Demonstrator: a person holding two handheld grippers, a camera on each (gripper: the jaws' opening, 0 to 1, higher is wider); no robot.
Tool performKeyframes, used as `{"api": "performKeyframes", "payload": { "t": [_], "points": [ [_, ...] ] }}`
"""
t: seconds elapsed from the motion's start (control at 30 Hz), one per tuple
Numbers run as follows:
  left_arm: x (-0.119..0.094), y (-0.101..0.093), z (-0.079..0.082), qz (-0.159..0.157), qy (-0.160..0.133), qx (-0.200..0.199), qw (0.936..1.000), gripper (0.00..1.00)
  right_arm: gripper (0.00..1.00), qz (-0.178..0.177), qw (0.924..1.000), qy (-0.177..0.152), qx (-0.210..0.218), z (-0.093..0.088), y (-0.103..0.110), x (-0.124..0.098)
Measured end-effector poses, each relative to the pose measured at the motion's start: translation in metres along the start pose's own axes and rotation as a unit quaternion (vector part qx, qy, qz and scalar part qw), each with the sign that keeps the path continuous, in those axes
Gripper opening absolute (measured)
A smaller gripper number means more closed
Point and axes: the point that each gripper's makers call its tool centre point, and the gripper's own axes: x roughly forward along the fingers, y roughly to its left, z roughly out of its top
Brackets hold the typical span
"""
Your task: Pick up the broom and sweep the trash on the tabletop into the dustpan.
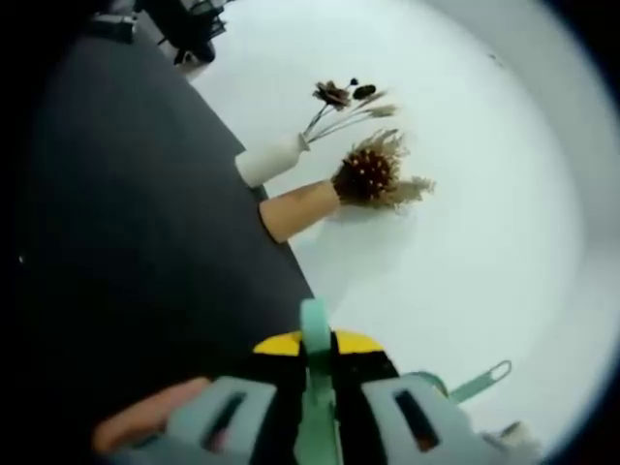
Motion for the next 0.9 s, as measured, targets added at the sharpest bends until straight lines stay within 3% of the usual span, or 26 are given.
{"api": "performKeyframes", "payload": {
  "t": [0.17,0.27,0.37,0.5,0.63,0.7,0.8,0.9],
  "points": [
    [0.000,0.001,0.000,0.002,-0.001,0.000,1.0000,0.11,0.05,-0.011,0.9992,0.038,0.010,-0.031,-0.005,0.007],
    [0.000,0.002,0.000,0.003,-0.002,-0.001,1.0000,0.11,0.05,0.000,0.9984,0.053,0.022,-0.043,0.002,0.011],
    [0.000,0.002,0.000,0.003,-0.002,-0.003,1.0000,0.11,0.05,0.014,0.9984,0.046,0.030,-0.035,0.012,0.010],
    [0.000,0.002,0.000,0.003,-0.001,-0.005,1.0000,0.11,0.05,0.052,0.9968,0.011,0.059,-0.009,0.032,0.008],
    [-0.001,0.003,-0.001,0.002,-0.001,-0.009,1.0000,0.11,0.05,0.038,0.9986,-0.005,0.036,0.008,0.030,0.004],
    [-0.001,0.003,-0.001,0.002,-0.001,-0.009,1.0000,0.11,0.05,0.024,0.9987,0.003,0.045,0.005,0.023,0.005],
    [-0.001,0.002,-0.001,0.002,-0.002,-0.009,1.0000,0.11,0.05,-0.006,0.9978,0.041,0.052,-0.014,0.014,0.008],
    [-0.001,0.002,-0.001,0.003,-0.003,-0.010,0.9999,0.11,0.05,0.011,0.9968,0.065,0.045,-0.030,0.025,0.013]
  ]
}}
